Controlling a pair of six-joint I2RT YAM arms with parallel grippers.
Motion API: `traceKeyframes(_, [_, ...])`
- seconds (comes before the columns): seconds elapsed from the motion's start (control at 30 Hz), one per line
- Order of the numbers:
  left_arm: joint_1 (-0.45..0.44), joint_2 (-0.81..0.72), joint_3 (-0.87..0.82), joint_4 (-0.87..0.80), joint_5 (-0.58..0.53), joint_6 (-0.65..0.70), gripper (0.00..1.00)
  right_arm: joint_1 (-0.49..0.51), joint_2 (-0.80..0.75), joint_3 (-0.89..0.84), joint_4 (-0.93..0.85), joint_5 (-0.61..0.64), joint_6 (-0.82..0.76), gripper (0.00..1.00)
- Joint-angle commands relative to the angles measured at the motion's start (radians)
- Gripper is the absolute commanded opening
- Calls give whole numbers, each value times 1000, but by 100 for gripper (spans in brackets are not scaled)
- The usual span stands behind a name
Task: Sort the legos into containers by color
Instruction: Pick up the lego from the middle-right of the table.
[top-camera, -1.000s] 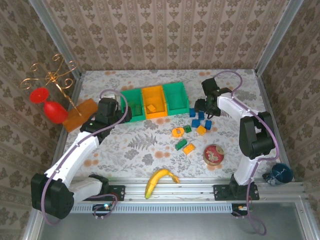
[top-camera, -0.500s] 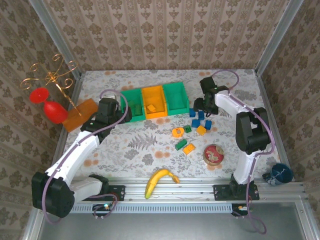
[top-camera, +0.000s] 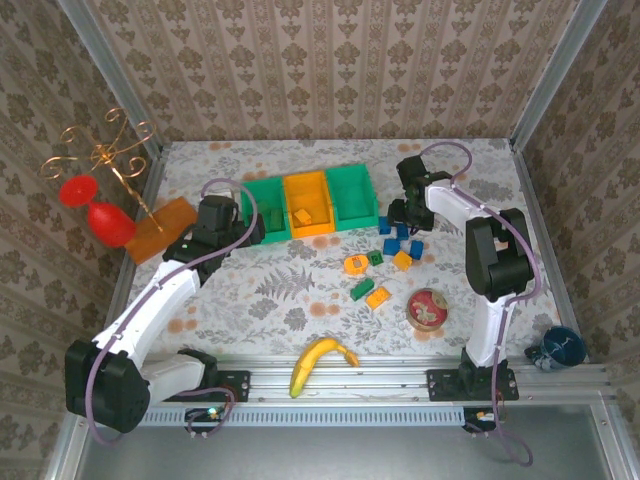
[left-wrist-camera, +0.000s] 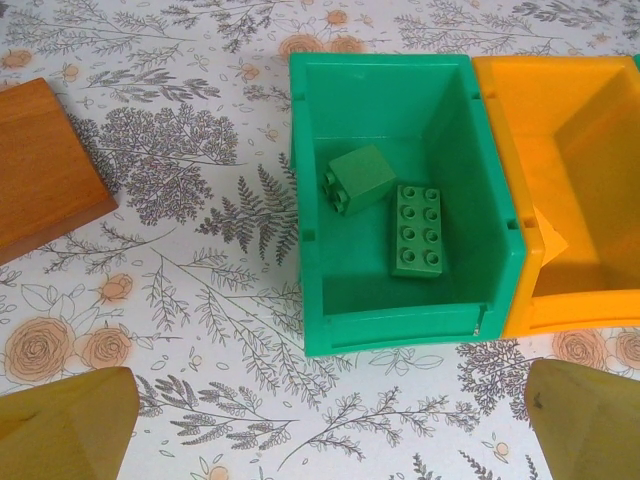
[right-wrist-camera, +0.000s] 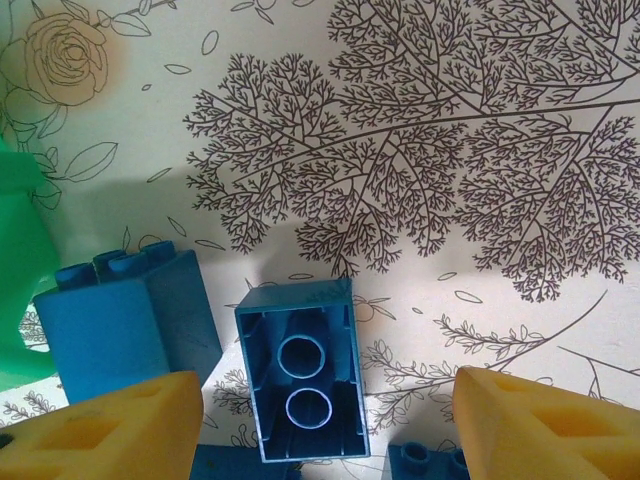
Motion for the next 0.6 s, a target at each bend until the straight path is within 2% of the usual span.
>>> traceKeyframes(0.0, [10, 10, -13, 11, 11, -23, 100, -7, 23, 11, -30, -12, -5, 67])
traceKeyframes(0.57, [13, 16, -18, 17, 15, -30, 100, -18, 35, -38, -4, -37, 5, 62])
